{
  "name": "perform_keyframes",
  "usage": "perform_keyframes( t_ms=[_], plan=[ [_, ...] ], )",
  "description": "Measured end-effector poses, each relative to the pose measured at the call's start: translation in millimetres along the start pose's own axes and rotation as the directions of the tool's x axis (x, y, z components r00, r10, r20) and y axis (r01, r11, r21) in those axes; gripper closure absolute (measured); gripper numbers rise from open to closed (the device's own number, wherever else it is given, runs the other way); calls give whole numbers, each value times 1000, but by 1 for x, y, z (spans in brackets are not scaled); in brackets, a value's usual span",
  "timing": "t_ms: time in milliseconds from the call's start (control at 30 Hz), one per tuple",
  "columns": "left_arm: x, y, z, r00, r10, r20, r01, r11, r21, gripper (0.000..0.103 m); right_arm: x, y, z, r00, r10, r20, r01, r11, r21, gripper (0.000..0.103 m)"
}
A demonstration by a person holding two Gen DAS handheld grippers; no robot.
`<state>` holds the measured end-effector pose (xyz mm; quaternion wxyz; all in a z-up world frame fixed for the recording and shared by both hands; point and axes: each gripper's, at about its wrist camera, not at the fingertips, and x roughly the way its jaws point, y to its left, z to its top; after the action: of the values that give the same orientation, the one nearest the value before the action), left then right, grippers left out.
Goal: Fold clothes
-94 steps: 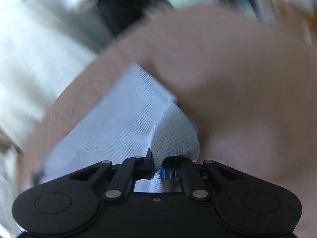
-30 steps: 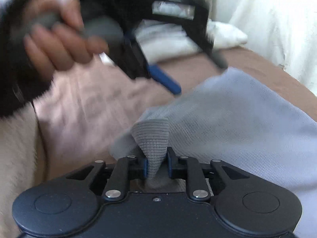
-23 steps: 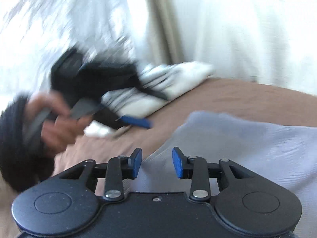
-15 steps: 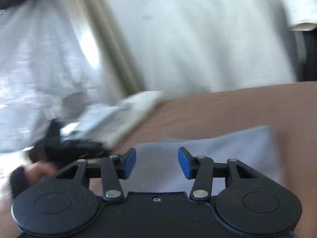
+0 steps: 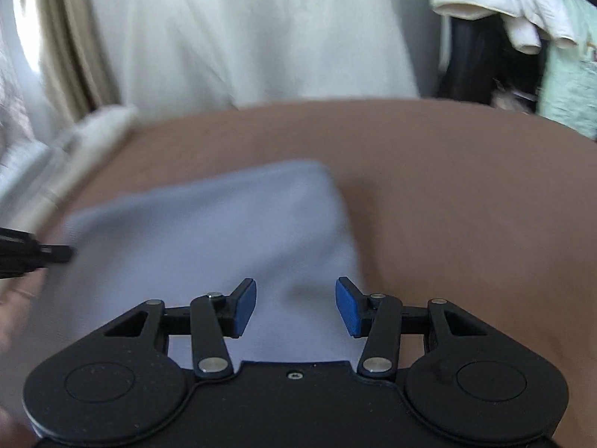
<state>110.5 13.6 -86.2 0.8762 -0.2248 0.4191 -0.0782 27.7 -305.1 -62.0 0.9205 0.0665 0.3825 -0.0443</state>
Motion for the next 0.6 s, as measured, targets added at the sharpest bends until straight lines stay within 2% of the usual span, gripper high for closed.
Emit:
perform_keyframes(
  t_ms=[67,100,167,200,300,367,400,500,600],
  plan=[
    [-6,3,-1,1000,17,-1,-18,1000,-11,86,3,-12,-2,996,-77,-48,81,993,82,50],
    [-9,4,-1,1000,26,-2,-26,1000,-17,85,3,-19,-3,994,-84,-63,91,987,131,50],
    [-16,6,-2,999,40,-4,-40,999,-27,78,-1,-35,-3,998,-16,-58,29,973,229,50],
    [-22,2,-4,1000,10,-7,-10,1000,-15,74,-2,-41,-3,998,7,-58,9,965,263,50],
    [-36,-10,-15,995,-92,-31,92,996,-2,74,-4,-51,-4,996,22,-82,3,955,298,50],
    [-42,-17,-28,985,-156,-70,156,988,-11,65,-6,-53,-7,994,16,-109,15,961,276,50],
    [-42,-20,-34,983,-158,-98,159,987,-2,62,-7,-54,-9,992,28,-122,5,965,264,49],
    [-35,-30,-50,983,-73,-170,84,995,61,62,-9,-60,-18,983,109,-149,-66,962,265,46],
    [-33,-37,-65,975,-23,-223,47,994,102,62,-10,-70,-31,967,180,-183,-123,951,284,45]
  ],
)
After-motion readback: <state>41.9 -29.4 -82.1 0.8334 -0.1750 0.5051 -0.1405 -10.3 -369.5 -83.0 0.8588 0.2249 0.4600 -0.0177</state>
